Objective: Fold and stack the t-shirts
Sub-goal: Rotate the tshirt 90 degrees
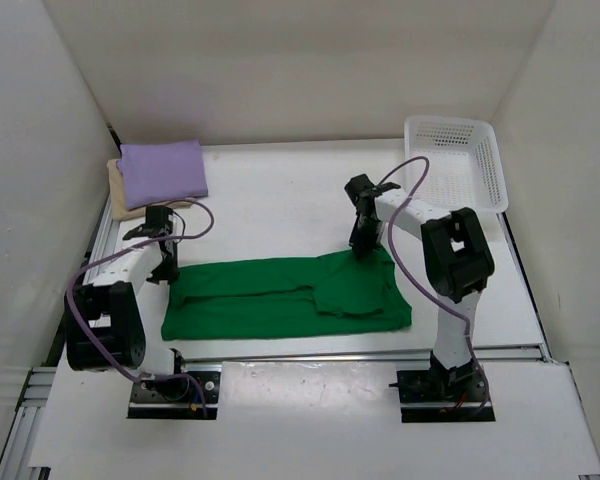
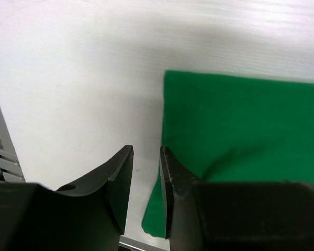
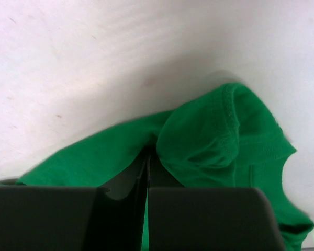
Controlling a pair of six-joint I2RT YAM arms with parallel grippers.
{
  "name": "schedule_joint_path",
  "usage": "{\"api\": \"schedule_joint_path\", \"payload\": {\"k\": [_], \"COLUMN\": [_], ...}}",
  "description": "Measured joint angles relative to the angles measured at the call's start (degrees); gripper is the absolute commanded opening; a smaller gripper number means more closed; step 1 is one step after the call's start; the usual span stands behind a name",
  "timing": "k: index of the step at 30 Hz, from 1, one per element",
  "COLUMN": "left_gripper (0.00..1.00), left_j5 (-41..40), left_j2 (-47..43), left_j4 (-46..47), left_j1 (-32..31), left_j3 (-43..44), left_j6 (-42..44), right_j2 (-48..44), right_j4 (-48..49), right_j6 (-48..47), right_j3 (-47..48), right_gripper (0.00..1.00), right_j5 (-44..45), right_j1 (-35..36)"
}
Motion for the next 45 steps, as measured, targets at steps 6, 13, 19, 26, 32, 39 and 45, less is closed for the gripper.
{"api": "schedule_joint_path", "payload": {"k": [6,13,19,26,32,39,45], "left_gripper": [0.39,0.39,0.39,0.39,0.4,0.4,0.4], "left_j5": [-1.3,-2.4,-2.4,-0.8,1.7,3.1,3.0], "left_j2": [-3.2,-5.6,-5.2,-5.1,-5.4,-1.5,2.1], "left_j4": [0.4,-1.2,-3.9,-6.2,-6.2,-5.2,-4.0], "left_j1": [5.4,8.2,9.3,10.2,10.2,10.1,9.0], "left_j3": [-0.8,-2.3,-2.2,-0.2,2.1,4.7,7.3], "left_j6": [0.0,0.0,0.0,0.0,0.0,0.0,0.0], "right_j2": [9.9,32.2,35.6,16.5,-9.2,-13.9,-8.1], "right_j4": [-8.8,-6.6,14.5,24.1,19.8,15.6,11.2], "right_j6": [-1.6,-2.9,1.0,-0.2,4.5,16.4,22.8], "right_j3": [15.3,54.2,60.7,38.6,11.0,-11.8,-11.3], "right_gripper": [0.0,0.03,0.23,0.31,0.39,0.42,0.45], "right_j5": [0.1,-1.2,-5.6,-3.5,4.5,8.3,11.1], "right_j1": [0.0,-0.3,-1.0,-0.7,0.3,-0.5,-0.8]}}
